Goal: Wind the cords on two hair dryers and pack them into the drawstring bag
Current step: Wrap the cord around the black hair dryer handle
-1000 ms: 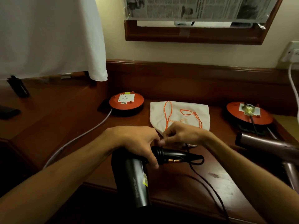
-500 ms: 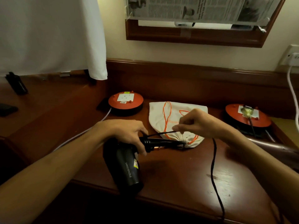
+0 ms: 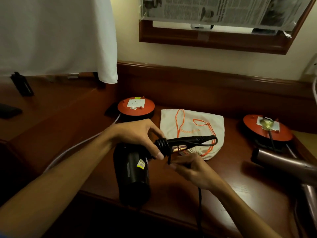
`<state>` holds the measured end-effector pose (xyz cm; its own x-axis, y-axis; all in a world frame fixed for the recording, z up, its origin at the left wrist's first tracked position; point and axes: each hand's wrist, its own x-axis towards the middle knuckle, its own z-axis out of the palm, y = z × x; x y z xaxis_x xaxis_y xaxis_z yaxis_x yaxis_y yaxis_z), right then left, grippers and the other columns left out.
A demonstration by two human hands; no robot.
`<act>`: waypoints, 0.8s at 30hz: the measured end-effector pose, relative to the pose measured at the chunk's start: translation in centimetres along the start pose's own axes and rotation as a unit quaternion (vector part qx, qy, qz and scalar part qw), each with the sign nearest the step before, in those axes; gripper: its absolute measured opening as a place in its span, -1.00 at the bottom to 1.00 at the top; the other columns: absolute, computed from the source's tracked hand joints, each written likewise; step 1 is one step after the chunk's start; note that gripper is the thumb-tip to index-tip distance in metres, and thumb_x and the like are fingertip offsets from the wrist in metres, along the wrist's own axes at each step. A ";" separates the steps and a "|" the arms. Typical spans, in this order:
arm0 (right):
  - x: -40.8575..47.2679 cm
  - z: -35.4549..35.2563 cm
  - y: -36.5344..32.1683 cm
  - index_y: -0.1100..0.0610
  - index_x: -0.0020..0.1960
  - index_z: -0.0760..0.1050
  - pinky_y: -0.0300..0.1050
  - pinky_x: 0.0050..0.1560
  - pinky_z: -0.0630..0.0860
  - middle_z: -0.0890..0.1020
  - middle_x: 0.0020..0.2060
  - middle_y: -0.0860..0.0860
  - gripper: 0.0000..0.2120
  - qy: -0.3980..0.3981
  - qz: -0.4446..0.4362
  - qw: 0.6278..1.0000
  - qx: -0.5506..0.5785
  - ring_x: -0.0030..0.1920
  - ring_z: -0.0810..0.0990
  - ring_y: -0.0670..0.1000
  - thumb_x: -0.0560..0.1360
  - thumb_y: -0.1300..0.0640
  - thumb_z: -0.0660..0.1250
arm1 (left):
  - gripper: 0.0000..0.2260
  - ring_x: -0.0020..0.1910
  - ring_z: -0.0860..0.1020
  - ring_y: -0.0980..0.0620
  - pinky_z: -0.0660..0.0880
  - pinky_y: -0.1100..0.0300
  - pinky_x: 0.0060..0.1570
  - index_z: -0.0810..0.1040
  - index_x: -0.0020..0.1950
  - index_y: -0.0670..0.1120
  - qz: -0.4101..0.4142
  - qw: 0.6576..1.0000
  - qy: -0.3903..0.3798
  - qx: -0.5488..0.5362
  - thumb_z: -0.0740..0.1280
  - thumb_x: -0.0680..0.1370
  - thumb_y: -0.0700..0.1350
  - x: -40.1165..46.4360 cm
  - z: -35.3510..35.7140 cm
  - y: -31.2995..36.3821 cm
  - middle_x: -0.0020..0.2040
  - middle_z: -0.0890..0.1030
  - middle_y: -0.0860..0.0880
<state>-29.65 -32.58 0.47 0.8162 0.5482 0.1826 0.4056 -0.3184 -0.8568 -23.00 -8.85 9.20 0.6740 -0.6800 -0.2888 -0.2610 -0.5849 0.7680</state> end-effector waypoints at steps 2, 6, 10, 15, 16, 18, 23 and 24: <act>0.3 0.2 0.9 -0.04 -0.09 0.70 -0.21 -0.37 0.30 0.48 -0.46 -0.16 -0.83 0.005 0.005 0.998 0.058 -0.43 0.39 -0.13 0.59 0.13 0.36 | -0.54 -0.17 0.75 -0.05 0.63 0.20 -0.10 0.59 0.30 -0.07 0.005 1.000 0.007 0.013 0.60 0.44 -0.17 -0.1 0.7 0.7 -0.09 0.77 -0.10; 1.4 -0.8 2.3 0.05 -0.17 0.65 -0.07 -0.35 0.41 0.48 -0.47 -0.08 -0.89 0.044 0.097 0.991 0.076 -0.44 0.42 -0.04 0.53 0.14 0.43 | -0.57 -0.22 0.74 -0.05 0.63 0.15 -0.14 0.54 0.20 -0.13 -0.006 0.999 -0.008 0.031 0.63 0.42 -0.12 -1.0 1.1 1.7 -0.17 0.76 -0.09; 3.8 -2.9 1.0 0.30 -0.28 0.56 -0.20 -0.38 0.39 0.54 -0.44 0.14 -0.77 -0.064 0.105 0.992 -0.003 -0.42 0.47 0.06 0.50 0.21 0.48 | -0.55 -0.28 0.70 0.05 0.57 0.15 -0.20 0.55 0.10 -0.08 -0.049 0.991 -0.060 0.105 0.67 0.36 0.01 -0.9 2.9 2.1 -0.22 0.74 -0.02; 5.6 -4.4 -4.2 0.28 -0.05 0.61 -0.12 -0.40 0.35 0.48 -0.40 0.04 -0.82 -0.218 0.098 0.968 -0.083 -0.43 0.39 -0.02 0.60 0.15 0.36 | -0.50 -0.12 0.66 0.08 0.63 -0.03 0.04 0.64 0.10 0.01 -0.063 0.974 -0.054 0.208 0.64 0.29 0.23 0.1 4.5 0.6 -0.12 0.69 0.07; 5.9 -4.7 -5.1 0.23 0.03 0.64 -0.08 -0.34 0.44 0.58 -0.32 0.03 -0.84 -0.241 0.067 0.957 -0.146 -0.37 0.49 -0.01 0.61 0.16 0.34 | -0.53 -0.05 0.67 0.08 0.61 -0.05 0.11 0.64 0.10 0.06 -0.059 0.979 -0.048 0.191 0.63 0.30 0.21 0.0 4.1 0.2 -0.04 0.70 0.08; 5.8 -5.0 -7.0 0.17 0.12 0.66 -0.09 -0.17 0.56 0.70 -0.15 0.01 -0.81 -0.259 0.017 0.932 -0.255 -0.21 0.63 -0.02 0.62 0.19 0.29 | -0.61 -0.01 0.69 0.09 0.60 -0.08 0.19 0.68 0.13 0.12 -0.058 0.985 -0.054 0.153 0.62 0.35 0.16 -0.5 3.0 -0.1 0.02 0.73 0.10; 4.5 -5.5 -8.5 0.13 0.14 0.65 -0.21 -0.30 0.52 0.68 -0.27 -0.02 -0.82 -0.281 0.033 0.921 -0.268 -0.34 0.64 -0.06 0.63 0.17 0.30 | -0.62 -0.01 0.69 0.14 0.59 0.04 0.21 0.69 0.23 0.21 -0.056 0.985 -0.083 0.142 0.59 0.43 0.11 -1.3 1.7 1.1 0.02 0.74 0.16; 4.3 -5.7 -8.6 0.14 0.15 0.63 -0.23 -0.30 0.52 0.69 -0.26 0.03 -0.83 -0.304 0.053 0.919 -0.244 -0.34 0.66 -0.03 0.63 0.18 0.30 | -0.60 -0.01 0.68 0.18 0.58 0.10 0.18 0.68 0.26 0.22 -0.055 0.984 -0.086 0.144 0.59 0.43 0.11 -1.4 1.9 1.2 0.03 0.73 0.19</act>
<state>-27.34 -31.89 11.33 0.5413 0.7778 -0.3194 0.5945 -0.6226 -0.5089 -25.55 -9.49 9.46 0.5890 -0.6554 -0.4728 -0.3947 -0.7438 0.5394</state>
